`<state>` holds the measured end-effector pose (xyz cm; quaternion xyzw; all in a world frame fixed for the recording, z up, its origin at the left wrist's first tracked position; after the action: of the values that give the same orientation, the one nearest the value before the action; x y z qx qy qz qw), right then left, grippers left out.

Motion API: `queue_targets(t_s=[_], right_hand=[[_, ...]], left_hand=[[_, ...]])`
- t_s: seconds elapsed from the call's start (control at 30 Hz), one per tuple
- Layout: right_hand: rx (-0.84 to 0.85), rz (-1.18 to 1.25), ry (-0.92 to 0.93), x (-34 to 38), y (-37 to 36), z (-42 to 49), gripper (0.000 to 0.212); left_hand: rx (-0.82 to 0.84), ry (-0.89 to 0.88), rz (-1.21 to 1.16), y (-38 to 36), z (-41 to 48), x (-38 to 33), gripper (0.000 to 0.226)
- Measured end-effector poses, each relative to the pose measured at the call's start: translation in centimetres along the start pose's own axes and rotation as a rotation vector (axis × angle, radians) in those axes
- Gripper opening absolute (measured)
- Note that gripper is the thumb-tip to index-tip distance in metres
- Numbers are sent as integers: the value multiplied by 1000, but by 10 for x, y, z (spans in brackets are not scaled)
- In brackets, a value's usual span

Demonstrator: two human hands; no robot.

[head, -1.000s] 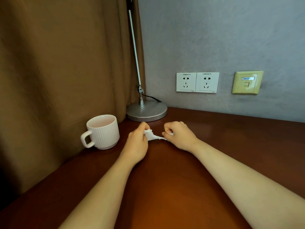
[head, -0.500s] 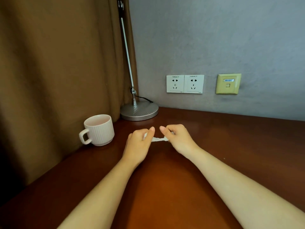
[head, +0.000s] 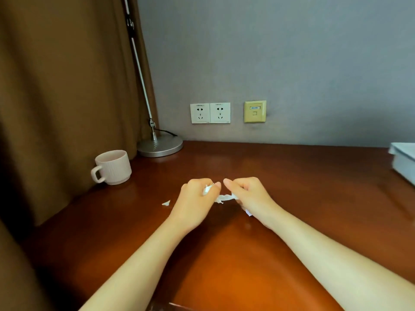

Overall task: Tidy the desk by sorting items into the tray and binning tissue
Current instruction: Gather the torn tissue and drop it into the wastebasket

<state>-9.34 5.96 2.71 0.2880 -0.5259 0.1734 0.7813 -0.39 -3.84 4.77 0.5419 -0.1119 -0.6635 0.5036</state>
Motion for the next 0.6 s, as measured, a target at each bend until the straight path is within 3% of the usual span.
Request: queue_targets(t_s=[0.17,0.6], right_hand=[[-49,-90,-2,18,49,-54,48],[-345,-221,-69,25,190,-218,48]], left_hand=[[180,-78,-14,-28,-34,-64,36],[389,-302,-180,-125,-121,-207,38]])
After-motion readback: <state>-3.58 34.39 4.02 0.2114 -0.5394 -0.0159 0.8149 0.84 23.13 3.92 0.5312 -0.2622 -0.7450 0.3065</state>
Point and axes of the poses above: each hand's wrist, its own z-axis towards the middle knuckle, its own y-axis out of the back of the hand, x = y × z, the point moved 8 cm from there along z, towards the middle knuckle, and after that the axes turned 7 degrees about z, right-handed, at the moved point
